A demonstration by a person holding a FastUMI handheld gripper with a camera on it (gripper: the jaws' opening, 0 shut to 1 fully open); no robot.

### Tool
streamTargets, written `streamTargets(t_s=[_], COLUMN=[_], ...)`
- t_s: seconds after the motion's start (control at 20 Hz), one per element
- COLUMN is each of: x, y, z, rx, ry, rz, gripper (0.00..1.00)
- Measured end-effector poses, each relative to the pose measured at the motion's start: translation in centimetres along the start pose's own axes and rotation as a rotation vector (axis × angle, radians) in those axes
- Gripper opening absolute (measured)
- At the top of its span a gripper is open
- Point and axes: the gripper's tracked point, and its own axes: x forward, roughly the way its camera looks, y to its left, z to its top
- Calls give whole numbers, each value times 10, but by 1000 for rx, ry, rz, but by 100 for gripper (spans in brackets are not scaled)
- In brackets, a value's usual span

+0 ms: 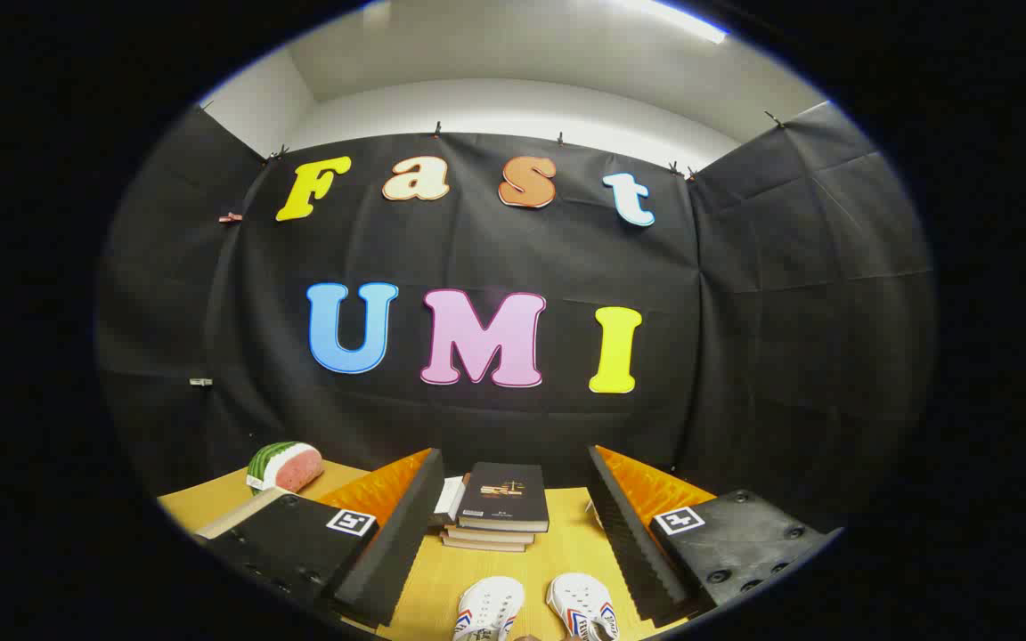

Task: Open the storage box then place both shoes into the box .Put the left shoe in first, then the right shoe, with the right side of both shoes facing outward in a uniform manner.

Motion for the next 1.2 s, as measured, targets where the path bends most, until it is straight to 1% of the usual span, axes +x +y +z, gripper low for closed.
streamTargets(t_s=[0.2,0.3,0.5,0.7,1.05,1.2], x=[2,1,1,2,2,2], y=[8,9,7,5,8,13], z=[-3,-5,-10,-17,-23,-27], rx=[22,27,1,15,-25,-23], ry=[10,13,22,46,54,62], rz=[46,54,54,51,65,71], gripper=[97,97,97,97,97,97])
